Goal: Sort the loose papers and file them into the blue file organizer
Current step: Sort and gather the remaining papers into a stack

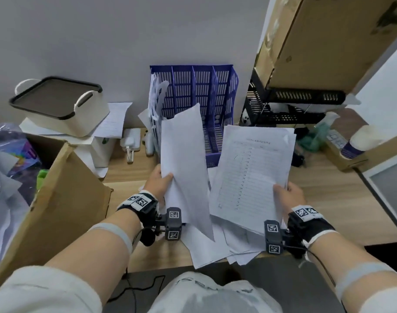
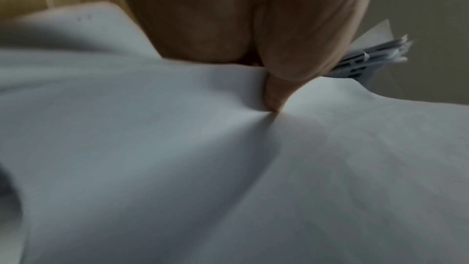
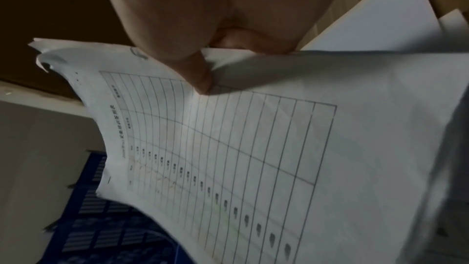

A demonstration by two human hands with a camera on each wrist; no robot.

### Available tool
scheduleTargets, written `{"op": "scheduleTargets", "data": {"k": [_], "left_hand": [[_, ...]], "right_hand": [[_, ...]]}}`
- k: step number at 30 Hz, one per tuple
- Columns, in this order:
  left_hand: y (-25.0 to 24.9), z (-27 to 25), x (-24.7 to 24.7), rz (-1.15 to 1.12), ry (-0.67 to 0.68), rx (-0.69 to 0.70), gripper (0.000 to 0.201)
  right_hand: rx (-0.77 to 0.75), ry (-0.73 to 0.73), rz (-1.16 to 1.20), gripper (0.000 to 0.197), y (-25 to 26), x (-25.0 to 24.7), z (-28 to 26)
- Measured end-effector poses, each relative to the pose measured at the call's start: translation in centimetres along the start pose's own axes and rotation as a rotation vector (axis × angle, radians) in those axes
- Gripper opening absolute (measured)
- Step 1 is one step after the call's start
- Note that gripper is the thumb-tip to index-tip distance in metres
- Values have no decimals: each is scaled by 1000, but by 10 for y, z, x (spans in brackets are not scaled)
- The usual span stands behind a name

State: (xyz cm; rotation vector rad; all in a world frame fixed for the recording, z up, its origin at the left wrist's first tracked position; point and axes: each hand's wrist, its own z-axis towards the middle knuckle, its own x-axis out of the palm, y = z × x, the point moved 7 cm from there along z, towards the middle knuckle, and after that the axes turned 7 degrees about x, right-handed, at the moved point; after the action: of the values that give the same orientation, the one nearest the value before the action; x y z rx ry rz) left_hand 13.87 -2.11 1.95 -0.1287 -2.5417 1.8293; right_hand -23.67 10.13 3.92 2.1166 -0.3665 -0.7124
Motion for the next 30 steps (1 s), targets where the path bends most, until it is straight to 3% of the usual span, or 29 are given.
{"op": "scheduleTargets", "data": {"k": [2, 4, 6, 13, 16, 19, 23, 27, 30], "left_hand": [[-5, -12, 27, -91, 64, -30, 42], [-5, -20, 53, -113, 141, -59, 74], [-6, -28, 73, -24, 185, -42, 86], [1, -30, 111, 438, 69, 150, 73], [7, -33, 123, 862, 158, 145, 69], [7, -33, 134, 1192, 251, 215, 86], [5, -35, 149, 1084, 371, 167, 103], [1, -45, 169, 736, 509, 79, 103], [-6, -48, 177, 675, 551, 103, 103]], "right_hand": [[-4, 47, 2, 12, 3, 2, -8], [-17, 86, 31, 14, 3, 2, -11], [-30, 110, 49, 17, 0, 1, -9], [38, 195, 29, 30, -28, -4, -15], [55, 233, 65, 24, -33, 1, -24], [70, 276, 116, 21, -27, 10, -35], [81, 361, 156, 22, -19, 23, -43], [60, 426, 176, 26, -11, 36, -47], [48, 464, 162, 26, -7, 48, -49]]}}
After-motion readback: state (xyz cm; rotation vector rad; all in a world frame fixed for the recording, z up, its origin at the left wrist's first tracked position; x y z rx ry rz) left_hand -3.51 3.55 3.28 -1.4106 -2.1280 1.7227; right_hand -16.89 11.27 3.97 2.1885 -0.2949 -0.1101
